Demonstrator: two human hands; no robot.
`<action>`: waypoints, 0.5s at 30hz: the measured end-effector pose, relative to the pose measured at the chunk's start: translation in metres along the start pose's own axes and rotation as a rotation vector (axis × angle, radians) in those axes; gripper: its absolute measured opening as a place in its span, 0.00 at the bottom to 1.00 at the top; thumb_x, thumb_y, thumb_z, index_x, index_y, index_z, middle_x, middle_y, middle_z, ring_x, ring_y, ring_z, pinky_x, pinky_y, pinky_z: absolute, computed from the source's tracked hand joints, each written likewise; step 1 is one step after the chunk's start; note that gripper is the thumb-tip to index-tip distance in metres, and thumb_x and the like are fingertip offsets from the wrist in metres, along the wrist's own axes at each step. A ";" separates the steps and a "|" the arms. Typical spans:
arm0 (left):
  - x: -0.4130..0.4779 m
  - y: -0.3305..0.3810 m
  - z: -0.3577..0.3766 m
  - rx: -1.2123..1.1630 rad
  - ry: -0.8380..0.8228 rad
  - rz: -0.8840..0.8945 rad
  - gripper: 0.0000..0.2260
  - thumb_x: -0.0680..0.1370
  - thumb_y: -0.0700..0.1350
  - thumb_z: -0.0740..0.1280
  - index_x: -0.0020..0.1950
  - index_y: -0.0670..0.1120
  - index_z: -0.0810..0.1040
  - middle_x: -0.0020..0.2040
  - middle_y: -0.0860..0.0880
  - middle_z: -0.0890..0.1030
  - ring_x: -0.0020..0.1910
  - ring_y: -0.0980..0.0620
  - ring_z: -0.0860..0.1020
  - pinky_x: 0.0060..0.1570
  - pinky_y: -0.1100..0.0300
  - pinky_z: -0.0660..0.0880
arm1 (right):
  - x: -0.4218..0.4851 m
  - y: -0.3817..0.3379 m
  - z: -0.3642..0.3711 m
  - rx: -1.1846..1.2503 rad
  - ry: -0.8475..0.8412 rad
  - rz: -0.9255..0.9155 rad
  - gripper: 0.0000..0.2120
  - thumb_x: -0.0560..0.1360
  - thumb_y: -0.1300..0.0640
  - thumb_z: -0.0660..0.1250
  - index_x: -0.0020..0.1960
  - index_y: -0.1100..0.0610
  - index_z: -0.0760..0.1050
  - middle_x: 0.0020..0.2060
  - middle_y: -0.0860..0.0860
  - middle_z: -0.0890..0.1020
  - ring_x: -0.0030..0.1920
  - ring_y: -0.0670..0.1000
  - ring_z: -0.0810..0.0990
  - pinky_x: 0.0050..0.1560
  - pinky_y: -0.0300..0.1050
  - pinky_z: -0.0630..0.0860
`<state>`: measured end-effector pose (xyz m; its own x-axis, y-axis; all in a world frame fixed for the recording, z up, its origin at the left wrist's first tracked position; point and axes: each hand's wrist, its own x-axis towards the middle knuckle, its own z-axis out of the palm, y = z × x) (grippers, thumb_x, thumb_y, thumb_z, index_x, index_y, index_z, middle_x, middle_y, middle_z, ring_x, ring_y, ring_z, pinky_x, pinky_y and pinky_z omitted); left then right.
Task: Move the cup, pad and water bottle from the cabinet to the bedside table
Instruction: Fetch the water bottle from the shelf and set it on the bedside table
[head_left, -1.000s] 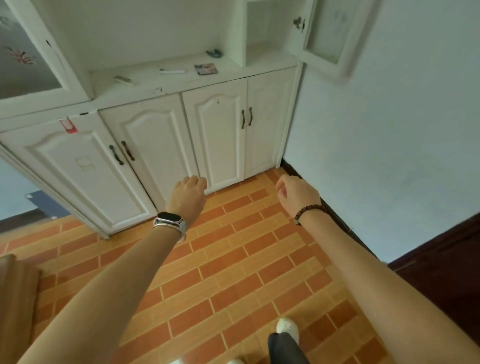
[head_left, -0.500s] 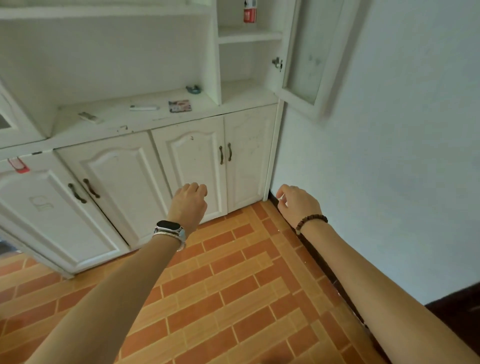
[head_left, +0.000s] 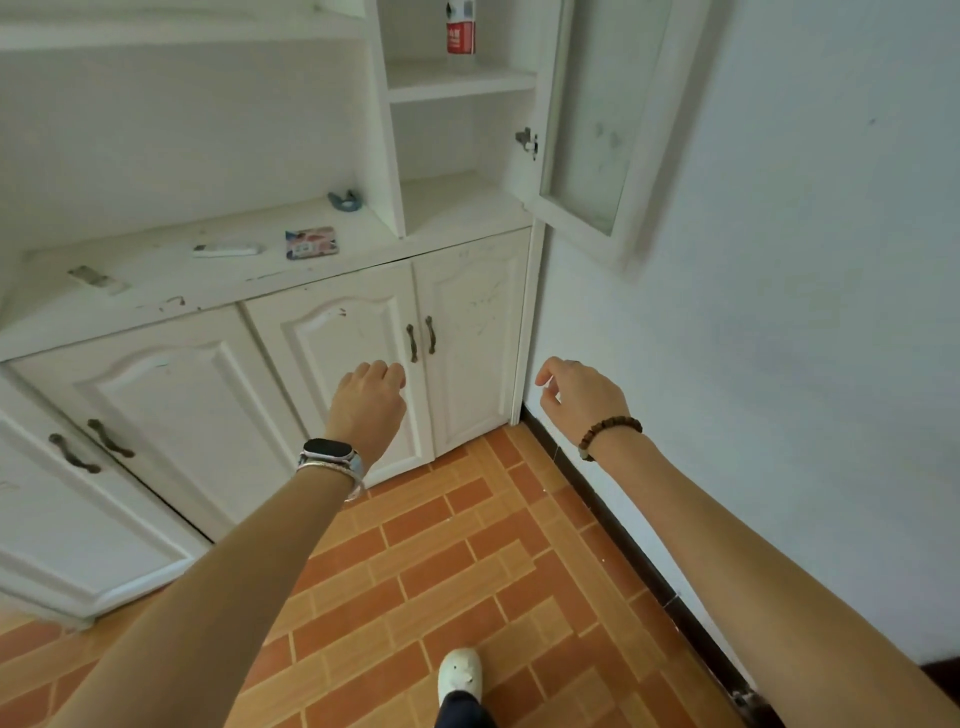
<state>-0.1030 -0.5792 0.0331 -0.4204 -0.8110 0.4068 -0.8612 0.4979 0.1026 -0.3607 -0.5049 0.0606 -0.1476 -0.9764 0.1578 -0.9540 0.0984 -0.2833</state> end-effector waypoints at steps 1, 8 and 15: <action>0.012 -0.004 0.005 -0.011 0.007 0.010 0.06 0.72 0.32 0.63 0.46 0.39 0.76 0.39 0.43 0.78 0.37 0.44 0.74 0.37 0.52 0.70 | 0.012 0.000 0.002 -0.004 0.002 0.000 0.09 0.79 0.57 0.59 0.57 0.54 0.74 0.50 0.51 0.81 0.46 0.51 0.80 0.45 0.47 0.79; 0.106 -0.041 0.029 -0.066 0.080 0.008 0.04 0.73 0.34 0.63 0.46 0.39 0.76 0.40 0.41 0.78 0.38 0.42 0.74 0.40 0.50 0.71 | 0.105 -0.008 0.007 -0.018 -0.003 -0.020 0.08 0.79 0.58 0.60 0.57 0.54 0.74 0.52 0.51 0.81 0.47 0.52 0.80 0.47 0.47 0.79; 0.169 -0.059 0.051 -0.071 0.073 0.055 0.05 0.73 0.34 0.63 0.47 0.38 0.76 0.41 0.40 0.78 0.40 0.41 0.74 0.40 0.48 0.71 | 0.172 -0.001 0.011 0.006 0.011 -0.012 0.08 0.79 0.58 0.61 0.57 0.55 0.74 0.51 0.51 0.81 0.47 0.52 0.80 0.47 0.48 0.79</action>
<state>-0.1377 -0.7615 0.0492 -0.4426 -0.7586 0.4782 -0.8136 0.5639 0.1414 -0.3826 -0.6748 0.0780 -0.1391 -0.9752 0.1720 -0.9540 0.0855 -0.2873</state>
